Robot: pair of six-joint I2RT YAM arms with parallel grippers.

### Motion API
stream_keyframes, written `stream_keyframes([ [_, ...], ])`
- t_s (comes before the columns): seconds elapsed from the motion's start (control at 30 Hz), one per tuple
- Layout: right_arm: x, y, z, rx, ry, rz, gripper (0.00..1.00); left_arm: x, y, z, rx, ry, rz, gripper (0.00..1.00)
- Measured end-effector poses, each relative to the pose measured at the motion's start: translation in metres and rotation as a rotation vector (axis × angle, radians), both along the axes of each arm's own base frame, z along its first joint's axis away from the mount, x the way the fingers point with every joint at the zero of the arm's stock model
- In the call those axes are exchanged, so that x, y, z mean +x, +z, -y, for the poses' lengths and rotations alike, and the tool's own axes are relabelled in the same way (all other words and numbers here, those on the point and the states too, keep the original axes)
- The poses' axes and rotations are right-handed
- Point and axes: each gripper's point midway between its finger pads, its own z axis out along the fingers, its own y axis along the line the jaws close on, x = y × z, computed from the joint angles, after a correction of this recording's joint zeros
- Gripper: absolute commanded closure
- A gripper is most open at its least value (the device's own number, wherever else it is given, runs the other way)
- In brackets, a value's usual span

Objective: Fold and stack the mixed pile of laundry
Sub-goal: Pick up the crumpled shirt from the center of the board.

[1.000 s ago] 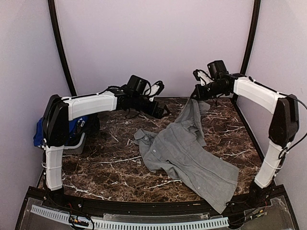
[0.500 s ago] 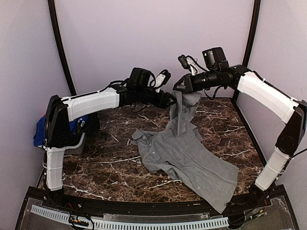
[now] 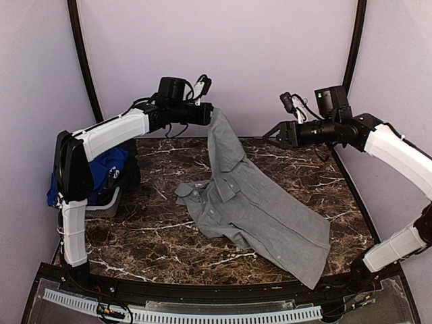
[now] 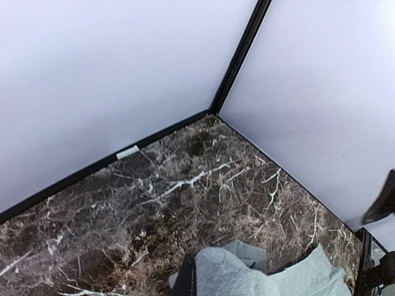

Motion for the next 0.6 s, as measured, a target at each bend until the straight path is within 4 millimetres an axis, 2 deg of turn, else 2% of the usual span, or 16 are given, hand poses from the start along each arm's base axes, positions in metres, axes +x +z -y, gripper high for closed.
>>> stream_keyframes([
  [0.13,0.01,-0.063,0.032,-0.116,-0.124,-0.096,0.25,-0.002,0.05,-0.016,-0.036,0.008,0.076,1.0],
  [0.23,0.003,-0.111,0.052,-0.205,-0.179,-0.188,0.22,-0.016,0.093,-0.029,-0.072,0.003,0.14,1.0],
  [0.37,-0.004,-0.147,0.068,-0.281,-0.222,-0.249,0.13,-0.03,0.133,-0.047,-0.106,0.008,0.207,1.0],
  [0.47,0.007,-0.167,0.078,-0.355,-0.275,-0.272,0.13,-0.031,0.143,-0.057,-0.11,0.017,0.229,1.0],
  [0.6,0.028,-0.208,0.103,-0.453,-0.376,-0.346,0.17,-0.029,0.129,-0.066,-0.086,0.028,0.21,1.0],
])
